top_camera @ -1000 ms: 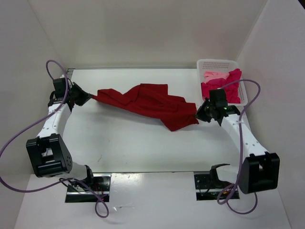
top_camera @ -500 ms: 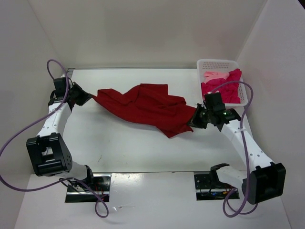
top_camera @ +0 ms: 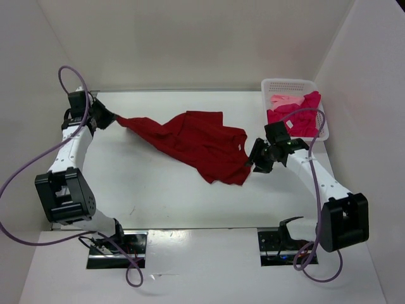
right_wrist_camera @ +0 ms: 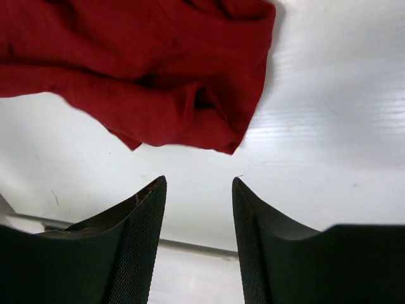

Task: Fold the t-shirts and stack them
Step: Flatten out the tshirt

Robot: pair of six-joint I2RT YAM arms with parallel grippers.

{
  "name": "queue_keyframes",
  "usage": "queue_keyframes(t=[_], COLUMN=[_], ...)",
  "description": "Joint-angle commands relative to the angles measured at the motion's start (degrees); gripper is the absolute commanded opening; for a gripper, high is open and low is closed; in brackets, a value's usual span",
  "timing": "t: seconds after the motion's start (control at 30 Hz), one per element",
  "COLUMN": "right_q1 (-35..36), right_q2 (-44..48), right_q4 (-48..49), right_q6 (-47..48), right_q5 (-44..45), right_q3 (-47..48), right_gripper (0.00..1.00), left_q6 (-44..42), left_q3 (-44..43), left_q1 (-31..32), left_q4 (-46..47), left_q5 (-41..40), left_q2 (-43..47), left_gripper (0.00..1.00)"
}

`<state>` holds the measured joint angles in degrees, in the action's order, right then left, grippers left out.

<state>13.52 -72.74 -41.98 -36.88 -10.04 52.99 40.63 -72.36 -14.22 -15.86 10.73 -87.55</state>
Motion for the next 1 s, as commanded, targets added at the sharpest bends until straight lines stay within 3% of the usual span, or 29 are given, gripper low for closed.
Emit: queue_keyframes(t=[0.0,0.13,0.23,0.5,0.63,0.97], right_q1=[0.8,4.1,7.7,7.4,5.5,2.7], right_q2=[-2.4,-3.0,-5.0,-12.6,-12.2,-10.3], right_q4=[4.4,6.7,8.2,16.6,17.5,17.5], right_q6=[0.2,-1.8,-3.4,-8.5,-9.9,-10.2], right_q5=[2.0,0.1,0.1,3.0,6.6,9.7], right_q3=[0.6,-2.5,-3.5,-3.8,-3.3,-5.6], right_gripper=[0.48,0.39,0.24,0.32,0.41,0.42], left_q6=[-1.4,-1.4,-1.4,-0.9,-0.4,-0.4], left_q3=[-1.2,-4.9,-6.9,-1.8,3.0,6.0], left_q1=[-0.3,-0.3,-0.3,-0.3,-0.3,0.9], left_q4=[1.8,2.1,2.3,5.2,6.1,6.6], left_q5=[-1.0,-1.5,-1.5,-0.6,0.2,1.3], left_q2=[-4.2,-9.0,-12.3,-9.7,-7.4,-5.4], left_gripper=[0.03,0.03,0.03,0.03,0.03,0.03])
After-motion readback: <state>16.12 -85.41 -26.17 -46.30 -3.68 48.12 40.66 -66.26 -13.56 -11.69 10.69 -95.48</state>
